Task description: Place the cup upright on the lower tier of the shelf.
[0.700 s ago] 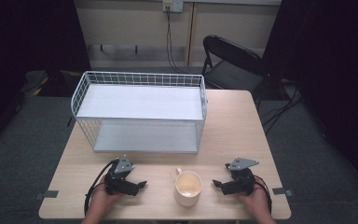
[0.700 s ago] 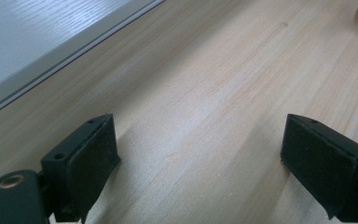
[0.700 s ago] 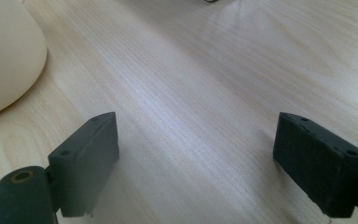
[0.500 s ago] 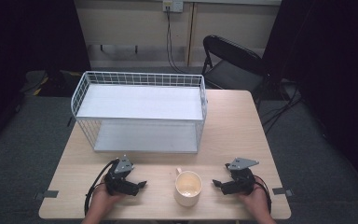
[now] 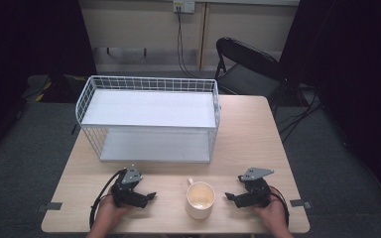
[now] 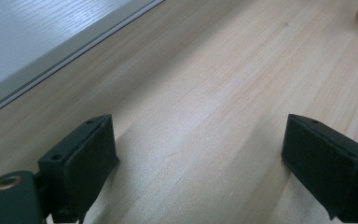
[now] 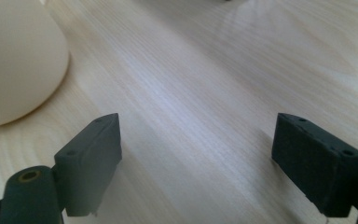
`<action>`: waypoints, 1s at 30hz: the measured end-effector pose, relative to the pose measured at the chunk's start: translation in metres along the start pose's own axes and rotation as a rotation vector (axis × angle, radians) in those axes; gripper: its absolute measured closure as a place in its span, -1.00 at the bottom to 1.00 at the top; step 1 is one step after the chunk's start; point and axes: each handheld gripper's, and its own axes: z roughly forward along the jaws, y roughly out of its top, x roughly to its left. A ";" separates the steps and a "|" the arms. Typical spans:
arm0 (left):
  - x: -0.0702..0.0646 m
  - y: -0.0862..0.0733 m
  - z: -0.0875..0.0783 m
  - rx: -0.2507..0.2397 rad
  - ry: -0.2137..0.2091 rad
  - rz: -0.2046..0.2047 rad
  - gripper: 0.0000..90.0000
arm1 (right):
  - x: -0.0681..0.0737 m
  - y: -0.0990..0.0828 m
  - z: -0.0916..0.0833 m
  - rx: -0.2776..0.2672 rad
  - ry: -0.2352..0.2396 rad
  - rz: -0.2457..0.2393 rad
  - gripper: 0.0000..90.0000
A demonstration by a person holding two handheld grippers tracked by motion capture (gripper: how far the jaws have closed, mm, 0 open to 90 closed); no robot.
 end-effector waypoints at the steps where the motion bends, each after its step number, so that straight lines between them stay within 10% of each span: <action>1: 0.000 0.000 0.000 0.000 0.000 -0.001 -0.79 | 0.001 0.002 -0.001 -0.001 0.003 -0.007 -0.65; 30: 0.000 0.000 0.000 0.000 0.000 0.000 -0.79 | 0.014 0.044 -0.024 -0.045 0.084 -0.068 -0.51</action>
